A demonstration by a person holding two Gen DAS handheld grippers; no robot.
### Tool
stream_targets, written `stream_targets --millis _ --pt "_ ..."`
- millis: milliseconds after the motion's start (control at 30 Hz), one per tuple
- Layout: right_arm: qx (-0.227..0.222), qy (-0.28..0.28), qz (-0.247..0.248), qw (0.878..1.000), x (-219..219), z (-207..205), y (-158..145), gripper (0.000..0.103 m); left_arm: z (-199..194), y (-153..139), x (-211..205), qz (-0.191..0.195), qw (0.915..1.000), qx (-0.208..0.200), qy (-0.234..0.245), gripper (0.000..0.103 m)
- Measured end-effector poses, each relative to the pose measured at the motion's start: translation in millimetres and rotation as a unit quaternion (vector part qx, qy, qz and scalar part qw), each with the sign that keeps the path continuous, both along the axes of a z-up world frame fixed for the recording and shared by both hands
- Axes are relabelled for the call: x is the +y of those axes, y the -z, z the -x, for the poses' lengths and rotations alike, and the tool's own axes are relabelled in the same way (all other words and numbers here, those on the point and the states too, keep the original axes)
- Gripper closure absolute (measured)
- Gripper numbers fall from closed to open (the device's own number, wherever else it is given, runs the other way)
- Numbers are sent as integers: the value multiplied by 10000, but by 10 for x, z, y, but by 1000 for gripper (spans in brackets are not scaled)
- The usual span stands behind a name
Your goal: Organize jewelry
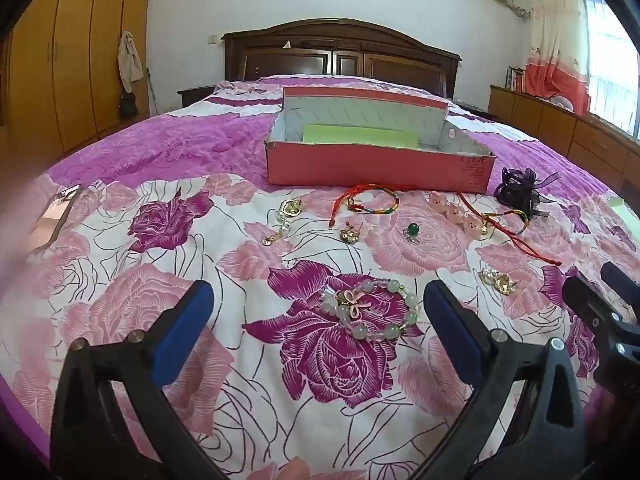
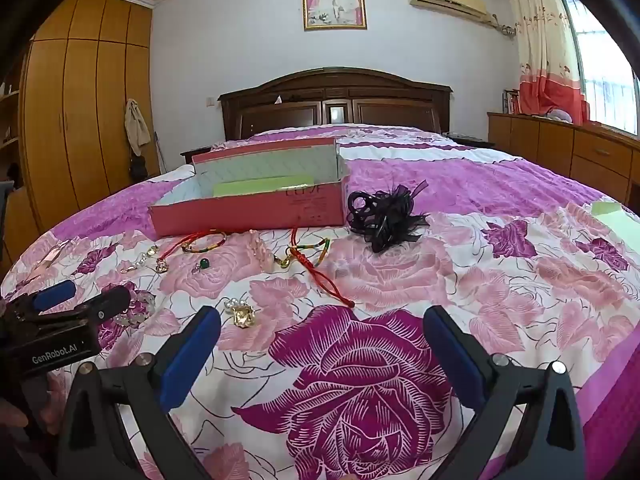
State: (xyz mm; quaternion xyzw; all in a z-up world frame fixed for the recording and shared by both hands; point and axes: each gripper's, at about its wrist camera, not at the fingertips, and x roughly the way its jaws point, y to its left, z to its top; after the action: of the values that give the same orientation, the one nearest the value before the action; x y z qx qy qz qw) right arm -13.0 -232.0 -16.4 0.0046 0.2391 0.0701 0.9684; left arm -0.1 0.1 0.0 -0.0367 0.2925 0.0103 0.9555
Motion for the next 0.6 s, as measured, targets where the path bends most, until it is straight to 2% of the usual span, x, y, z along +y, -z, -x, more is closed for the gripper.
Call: stream_targets --millis 600 --pt "15 -1 14 10000 5 -10 17 0 1 0 -1 -19 10000 -12 -4 5"
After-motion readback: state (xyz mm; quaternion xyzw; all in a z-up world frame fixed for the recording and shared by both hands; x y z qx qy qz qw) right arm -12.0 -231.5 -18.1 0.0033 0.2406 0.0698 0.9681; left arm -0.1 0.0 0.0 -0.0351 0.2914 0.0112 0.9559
